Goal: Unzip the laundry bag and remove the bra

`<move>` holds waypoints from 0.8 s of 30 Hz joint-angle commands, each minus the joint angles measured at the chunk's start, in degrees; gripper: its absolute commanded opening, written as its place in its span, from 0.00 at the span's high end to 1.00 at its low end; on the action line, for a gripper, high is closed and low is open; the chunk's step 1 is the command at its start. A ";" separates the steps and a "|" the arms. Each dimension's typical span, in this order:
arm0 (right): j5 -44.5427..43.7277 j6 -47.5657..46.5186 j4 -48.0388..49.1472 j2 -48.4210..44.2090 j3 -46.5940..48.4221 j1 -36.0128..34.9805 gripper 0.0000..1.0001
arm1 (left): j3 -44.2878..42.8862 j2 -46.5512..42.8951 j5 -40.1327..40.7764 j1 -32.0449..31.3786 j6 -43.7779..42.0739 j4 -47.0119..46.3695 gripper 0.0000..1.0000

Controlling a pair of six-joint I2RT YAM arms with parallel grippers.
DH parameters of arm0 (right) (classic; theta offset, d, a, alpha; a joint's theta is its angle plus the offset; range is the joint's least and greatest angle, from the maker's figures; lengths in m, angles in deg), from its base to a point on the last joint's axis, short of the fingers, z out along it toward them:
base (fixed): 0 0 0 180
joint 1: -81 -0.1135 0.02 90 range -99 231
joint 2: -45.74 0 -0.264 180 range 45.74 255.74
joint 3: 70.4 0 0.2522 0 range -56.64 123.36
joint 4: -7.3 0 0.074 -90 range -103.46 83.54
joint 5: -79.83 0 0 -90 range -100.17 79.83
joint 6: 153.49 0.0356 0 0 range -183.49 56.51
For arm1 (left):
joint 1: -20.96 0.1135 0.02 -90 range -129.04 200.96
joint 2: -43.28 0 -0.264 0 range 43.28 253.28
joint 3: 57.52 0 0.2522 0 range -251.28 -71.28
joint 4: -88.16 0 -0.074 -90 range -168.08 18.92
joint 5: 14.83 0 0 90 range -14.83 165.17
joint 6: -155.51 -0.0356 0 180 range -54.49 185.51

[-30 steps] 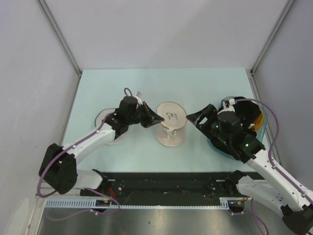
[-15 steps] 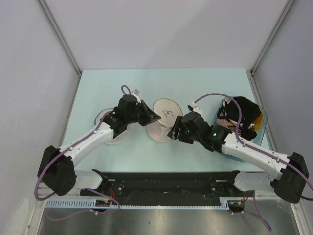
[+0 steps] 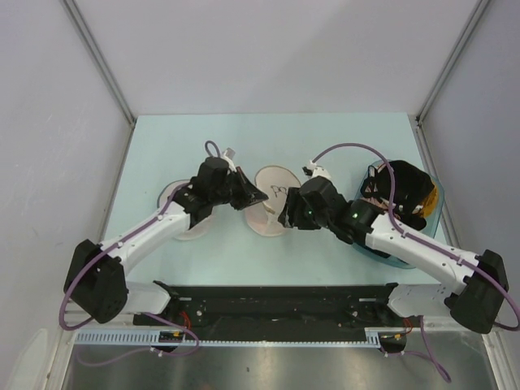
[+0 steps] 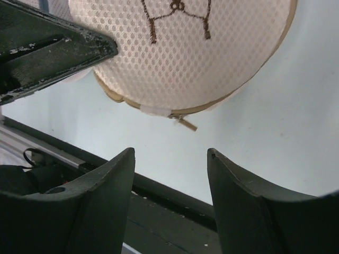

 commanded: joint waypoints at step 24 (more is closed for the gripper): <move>10.70 -15.44 1.30 4.20 0.06 3.82 0.31 | -9.14 9.31 -13.56 0.65 -10.82 -0.36 1.00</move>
